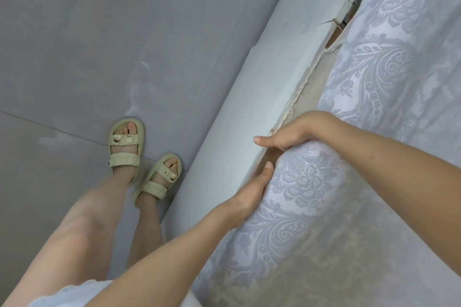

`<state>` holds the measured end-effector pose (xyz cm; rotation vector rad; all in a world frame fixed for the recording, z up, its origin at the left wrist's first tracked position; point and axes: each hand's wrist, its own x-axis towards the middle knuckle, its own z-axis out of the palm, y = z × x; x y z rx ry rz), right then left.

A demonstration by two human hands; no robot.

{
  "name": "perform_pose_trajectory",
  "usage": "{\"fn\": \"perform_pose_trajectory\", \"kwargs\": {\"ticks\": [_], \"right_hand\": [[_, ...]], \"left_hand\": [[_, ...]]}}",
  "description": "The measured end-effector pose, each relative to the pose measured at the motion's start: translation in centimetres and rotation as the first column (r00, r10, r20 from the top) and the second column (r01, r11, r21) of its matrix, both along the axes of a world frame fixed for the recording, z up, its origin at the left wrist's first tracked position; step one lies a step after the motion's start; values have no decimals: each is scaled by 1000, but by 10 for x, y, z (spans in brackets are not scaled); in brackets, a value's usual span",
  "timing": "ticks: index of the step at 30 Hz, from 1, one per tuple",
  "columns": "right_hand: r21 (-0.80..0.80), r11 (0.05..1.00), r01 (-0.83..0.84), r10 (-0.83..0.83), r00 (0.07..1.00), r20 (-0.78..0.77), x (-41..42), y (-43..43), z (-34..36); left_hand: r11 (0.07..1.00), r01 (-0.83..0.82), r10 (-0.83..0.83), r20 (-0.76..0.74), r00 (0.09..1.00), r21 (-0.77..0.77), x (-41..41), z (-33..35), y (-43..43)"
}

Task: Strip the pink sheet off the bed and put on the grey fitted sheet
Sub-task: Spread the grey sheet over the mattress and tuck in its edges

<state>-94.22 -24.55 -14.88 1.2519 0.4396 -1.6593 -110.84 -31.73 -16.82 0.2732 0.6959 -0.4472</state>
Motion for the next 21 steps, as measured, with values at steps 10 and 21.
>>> {"fn": "perform_pose_trajectory", "kwargs": {"ticks": [10, 21], "right_hand": [[54, 986, -158, 153, 984, 91, -16, -5, -21], [548, 693, -469, 520, 851, 71, -36, -30, 39]], "left_hand": [[988, 150, -139, -216, 967, 37, -19, -38, 1], [994, 103, -105, -45, 993, -43, -22, -21, -30]]}}
